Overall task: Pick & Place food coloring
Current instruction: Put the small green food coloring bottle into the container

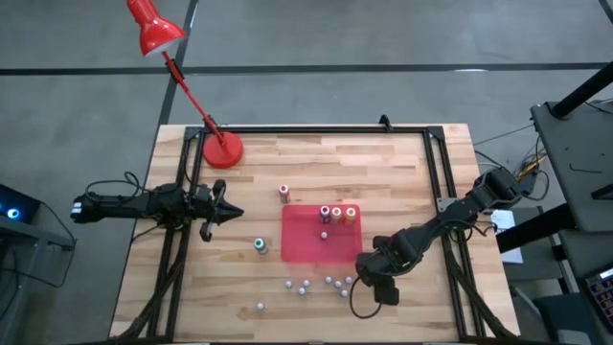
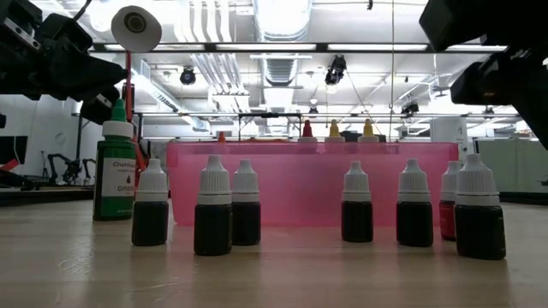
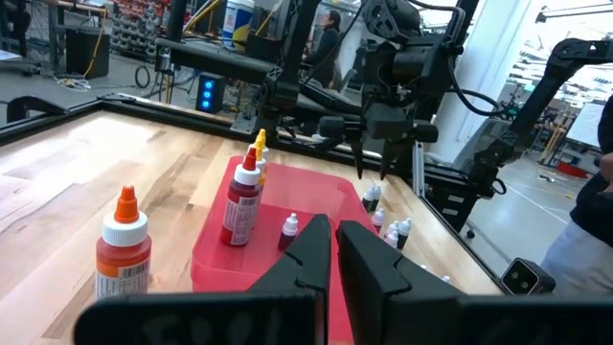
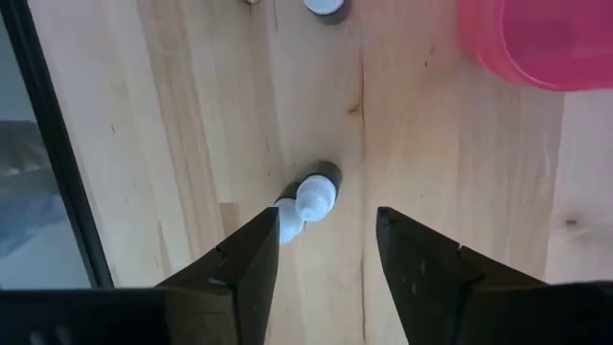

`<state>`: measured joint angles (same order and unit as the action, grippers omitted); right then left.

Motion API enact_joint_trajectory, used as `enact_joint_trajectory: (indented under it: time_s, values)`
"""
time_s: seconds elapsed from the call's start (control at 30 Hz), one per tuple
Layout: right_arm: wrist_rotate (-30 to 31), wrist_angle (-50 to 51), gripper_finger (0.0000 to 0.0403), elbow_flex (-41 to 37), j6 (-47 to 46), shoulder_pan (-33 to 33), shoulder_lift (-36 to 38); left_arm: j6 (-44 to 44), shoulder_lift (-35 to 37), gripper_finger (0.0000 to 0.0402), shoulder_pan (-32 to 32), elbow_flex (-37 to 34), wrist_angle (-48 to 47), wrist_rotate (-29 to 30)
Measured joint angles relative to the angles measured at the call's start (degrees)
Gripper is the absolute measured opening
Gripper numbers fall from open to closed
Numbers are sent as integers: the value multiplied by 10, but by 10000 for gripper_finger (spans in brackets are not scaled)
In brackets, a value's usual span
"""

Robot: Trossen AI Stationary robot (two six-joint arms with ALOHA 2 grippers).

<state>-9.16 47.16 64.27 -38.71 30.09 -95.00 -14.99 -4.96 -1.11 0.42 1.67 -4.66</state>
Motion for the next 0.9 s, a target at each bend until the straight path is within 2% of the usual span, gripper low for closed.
enact_joint_trajectory:
  time_s: [0.57,0.9]
  values:
    - [1,-31,169,57,140,4,0,0,0,0,0,0,0,0]
    - [1,-32,169,138,225,4,0,0,0,0,0,0,0,0]
